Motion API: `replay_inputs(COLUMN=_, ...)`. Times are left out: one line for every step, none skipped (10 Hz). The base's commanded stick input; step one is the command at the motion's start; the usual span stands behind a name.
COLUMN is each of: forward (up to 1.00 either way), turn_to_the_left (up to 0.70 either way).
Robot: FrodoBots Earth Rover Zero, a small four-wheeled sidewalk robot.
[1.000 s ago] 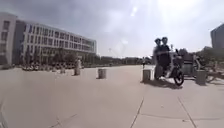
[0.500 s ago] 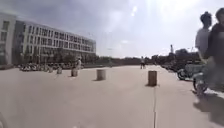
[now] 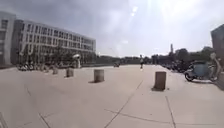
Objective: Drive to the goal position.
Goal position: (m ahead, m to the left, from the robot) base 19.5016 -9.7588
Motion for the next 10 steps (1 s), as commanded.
replay_inputs(forward=1.0, turn_to_the_left=0.0)
replay_inputs(forward=1.0, turn_to_the_left=0.0)
replay_inputs(forward=1.0, turn_to_the_left=0.0)
replay_inputs(forward=1.0, turn_to_the_left=-0.22)
replay_inputs(forward=1.0, turn_to_the_left=-0.38)
replay_inputs(forward=1.0, turn_to_the_left=-0.4)
replay_inputs(forward=1.0, turn_to_the_left=-0.4)
replay_inputs(forward=1.0, turn_to_the_left=-0.4)
replay_inputs(forward=1.0, turn_to_the_left=-0.4)
replay_inputs(forward=1.0, turn_to_the_left=-0.4)
